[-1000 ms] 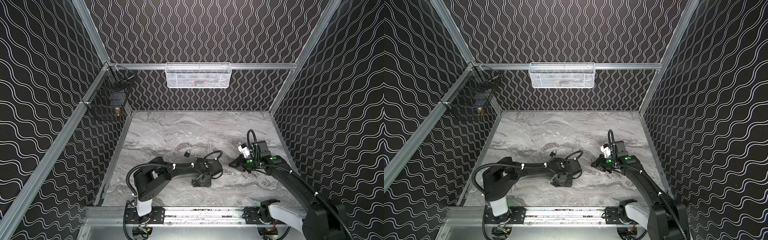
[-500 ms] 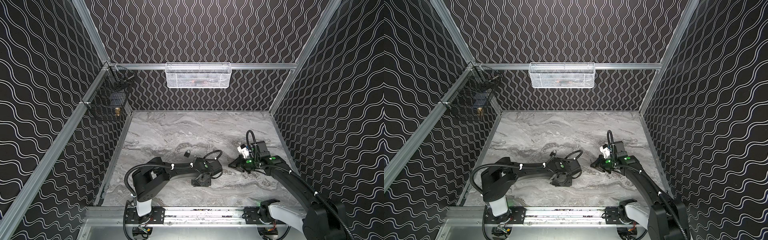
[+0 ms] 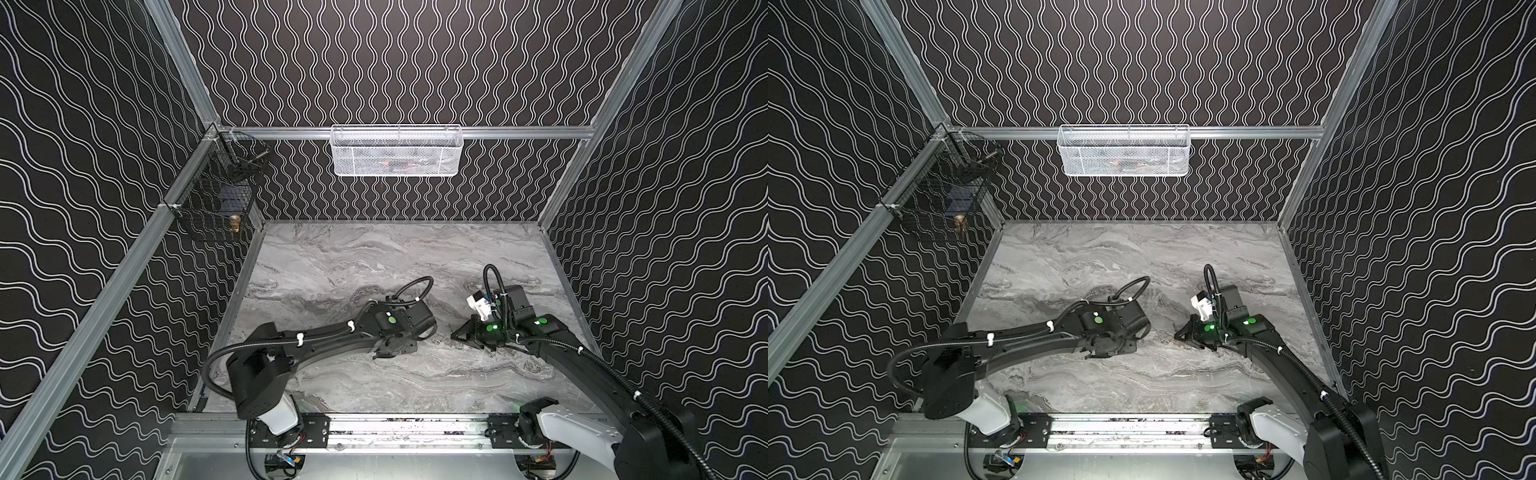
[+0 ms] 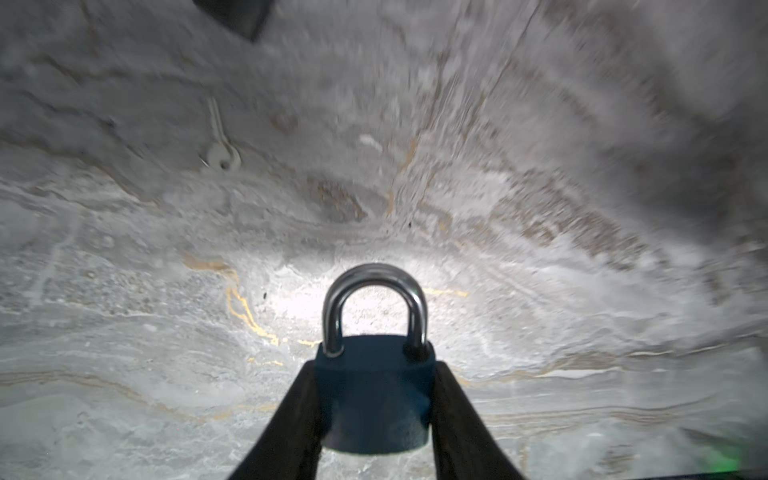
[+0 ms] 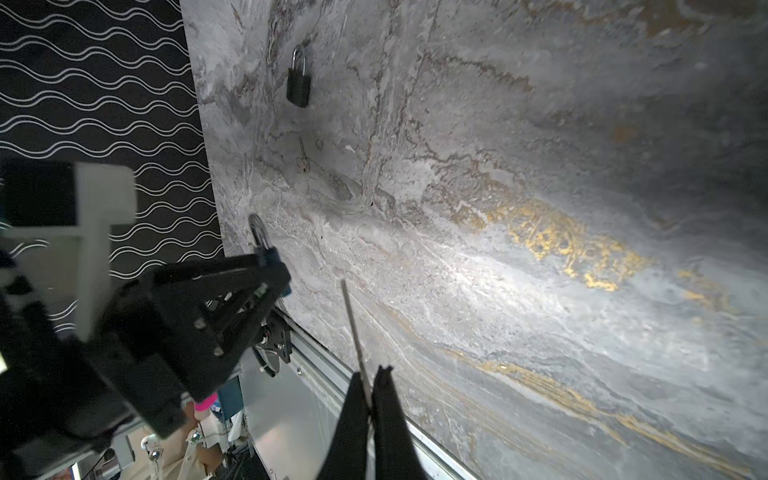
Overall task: Unlock with the key
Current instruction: 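Bring the blue padlock with the left gripper toward the key in the right gripper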
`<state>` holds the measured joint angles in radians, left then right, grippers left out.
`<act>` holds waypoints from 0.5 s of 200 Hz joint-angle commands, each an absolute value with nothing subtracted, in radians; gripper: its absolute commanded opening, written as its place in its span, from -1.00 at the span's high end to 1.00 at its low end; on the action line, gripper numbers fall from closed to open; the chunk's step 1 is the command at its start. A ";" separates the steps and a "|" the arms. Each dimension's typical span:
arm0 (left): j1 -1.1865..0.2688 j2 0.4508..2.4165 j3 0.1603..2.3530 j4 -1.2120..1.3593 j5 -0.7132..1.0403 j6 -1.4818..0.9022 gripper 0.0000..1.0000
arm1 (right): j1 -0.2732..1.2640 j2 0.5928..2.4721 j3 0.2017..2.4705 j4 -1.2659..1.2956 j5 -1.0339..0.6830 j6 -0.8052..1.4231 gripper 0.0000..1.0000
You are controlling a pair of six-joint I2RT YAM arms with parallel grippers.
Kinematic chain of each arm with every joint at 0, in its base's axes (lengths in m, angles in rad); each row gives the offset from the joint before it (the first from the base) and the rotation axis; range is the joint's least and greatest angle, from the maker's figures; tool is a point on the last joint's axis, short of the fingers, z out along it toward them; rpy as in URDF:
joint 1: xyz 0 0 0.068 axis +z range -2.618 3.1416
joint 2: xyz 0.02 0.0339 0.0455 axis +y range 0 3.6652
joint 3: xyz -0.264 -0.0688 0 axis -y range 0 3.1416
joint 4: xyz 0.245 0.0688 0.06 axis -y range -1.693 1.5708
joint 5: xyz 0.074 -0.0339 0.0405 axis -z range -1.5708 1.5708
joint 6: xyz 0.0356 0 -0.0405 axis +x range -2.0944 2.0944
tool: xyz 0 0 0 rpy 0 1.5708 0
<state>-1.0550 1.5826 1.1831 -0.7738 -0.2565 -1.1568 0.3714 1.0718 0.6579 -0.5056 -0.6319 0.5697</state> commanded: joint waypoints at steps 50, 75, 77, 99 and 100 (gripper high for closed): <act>-0.979 1.483 1.202 -0.747 -0.290 -1.196 0.60 | 0.603 1.022 0.586 -0.246 -0.556 0.789 1.00; -0.972 1.470 1.206 -0.742 -0.292 -1.216 0.61 | 0.684 1.030 0.554 -0.090 -0.511 0.882 1.00; -0.971 1.469 1.206 -0.740 -0.291 -1.219 0.60 | 0.690 1.033 0.553 -0.080 -0.509 0.889 1.00; -0.965 1.458 1.196 -0.709 -0.264 -1.235 0.61 | 0.755 1.071 0.564 0.000 -0.457 0.913 1.00; -0.965 1.458 1.196 -0.709 -0.263 -1.236 0.61 | 0.758 1.072 0.565 0.001 -0.454 0.914 1.00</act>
<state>-0.9718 1.4708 1.1976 -0.7494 -0.2722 -1.1988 0.7086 1.0454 0.5575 -0.1757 -0.5293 0.8345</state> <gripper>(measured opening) 0.402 0.061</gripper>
